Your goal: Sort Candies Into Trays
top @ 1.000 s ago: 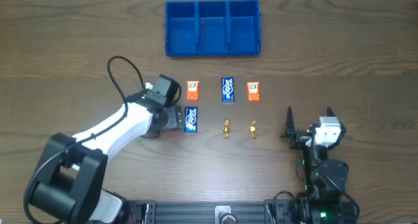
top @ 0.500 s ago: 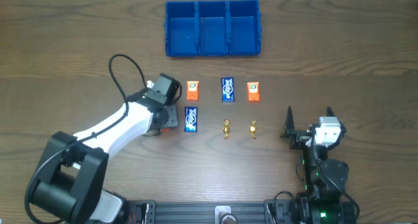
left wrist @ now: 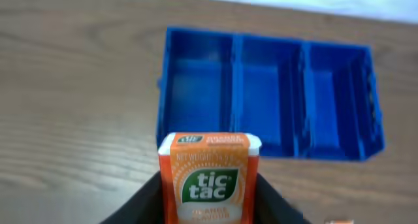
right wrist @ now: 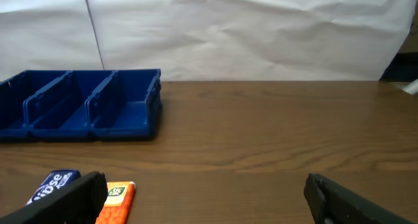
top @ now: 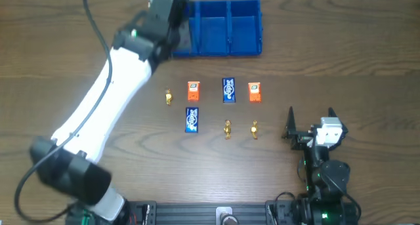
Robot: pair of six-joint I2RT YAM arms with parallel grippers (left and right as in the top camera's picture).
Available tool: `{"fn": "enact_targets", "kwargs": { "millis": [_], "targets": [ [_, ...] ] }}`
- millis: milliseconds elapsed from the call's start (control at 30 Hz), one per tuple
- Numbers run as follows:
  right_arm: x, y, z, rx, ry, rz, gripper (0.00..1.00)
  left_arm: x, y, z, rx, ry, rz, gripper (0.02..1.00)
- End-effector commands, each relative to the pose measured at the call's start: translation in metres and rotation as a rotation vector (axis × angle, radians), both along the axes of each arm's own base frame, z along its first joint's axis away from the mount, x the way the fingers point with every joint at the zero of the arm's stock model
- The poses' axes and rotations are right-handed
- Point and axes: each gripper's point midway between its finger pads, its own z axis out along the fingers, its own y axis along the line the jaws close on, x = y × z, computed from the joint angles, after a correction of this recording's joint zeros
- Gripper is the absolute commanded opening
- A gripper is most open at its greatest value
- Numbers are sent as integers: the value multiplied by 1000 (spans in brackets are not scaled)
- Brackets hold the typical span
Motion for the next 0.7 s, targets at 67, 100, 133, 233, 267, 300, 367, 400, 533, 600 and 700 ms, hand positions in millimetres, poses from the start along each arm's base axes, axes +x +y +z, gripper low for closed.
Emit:
{"fn": "enact_targets", "kwargs": {
  "millis": [67,100,133,233,267,300,367,400,533,600,700],
  "targets": [
    [0,-2,0,-15,-1,-10,998,82,8,-46,89,74,30,321],
    [0,-2,0,-15,-2,-10,998,88,6,-55,81,84,22,321],
    [0,-2,0,-15,-2,-10,998,93,4,-64,66,97,14,327],
    [0,-2,0,-15,-1,-11,998,102,8,-92,53,138,17,327],
    [0,-2,0,-15,-2,-10,998,105,9,-96,47,138,13,325],
    [0,-2,0,-15,-2,-11,998,107,6,-98,42,136,-8,327],
    [0,-2,0,-15,-2,-10,998,110,4,-99,31,128,-20,334],
    [0,-2,0,-15,-1,-11,998,110,2,-100,28,130,-23,345],
    [0,-2,0,-15,-2,-10,998,110,2,-100,35,130,-36,691],
    [0,-2,0,-15,-1,-10,998,101,0,-80,26,115,-37,825],
    [0,-2,0,-15,-1,-10,998,48,-13,-48,-15,94,-34,884]
  ]
}}
